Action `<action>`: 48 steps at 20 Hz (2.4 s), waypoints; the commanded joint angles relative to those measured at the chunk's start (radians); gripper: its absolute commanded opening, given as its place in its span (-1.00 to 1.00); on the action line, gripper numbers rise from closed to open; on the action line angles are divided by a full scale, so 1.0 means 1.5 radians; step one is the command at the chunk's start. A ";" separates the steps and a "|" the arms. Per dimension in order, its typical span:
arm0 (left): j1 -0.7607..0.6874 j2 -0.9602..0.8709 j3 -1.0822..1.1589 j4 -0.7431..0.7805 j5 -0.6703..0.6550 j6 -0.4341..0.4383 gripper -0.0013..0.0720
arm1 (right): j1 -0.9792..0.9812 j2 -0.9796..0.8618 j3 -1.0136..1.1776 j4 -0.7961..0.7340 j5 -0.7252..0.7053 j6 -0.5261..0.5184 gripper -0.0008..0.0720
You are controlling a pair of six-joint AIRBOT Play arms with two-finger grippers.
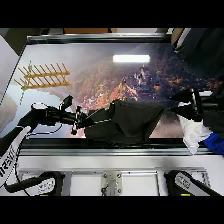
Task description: Fold the clothes and pants, and hang the long-sleeved shirts on hangers.
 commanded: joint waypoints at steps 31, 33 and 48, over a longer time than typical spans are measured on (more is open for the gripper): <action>0.000 -0.001 0.000 0.000 0.000 0.000 -0.92 | 0.224 -0.125 -0.002 0.004 -0.085 -0.044 0.48; 0.000 -0.001 0.000 0.000 0.000 0.000 -0.92 | 0.224 -0.125 -0.002 0.004 -0.085 -0.044 0.48; 0.000 -0.001 0.000 0.000 0.001 0.000 -0.92 | 0.224 -0.125 -0.002 0.003 -0.085 -0.052 -0.93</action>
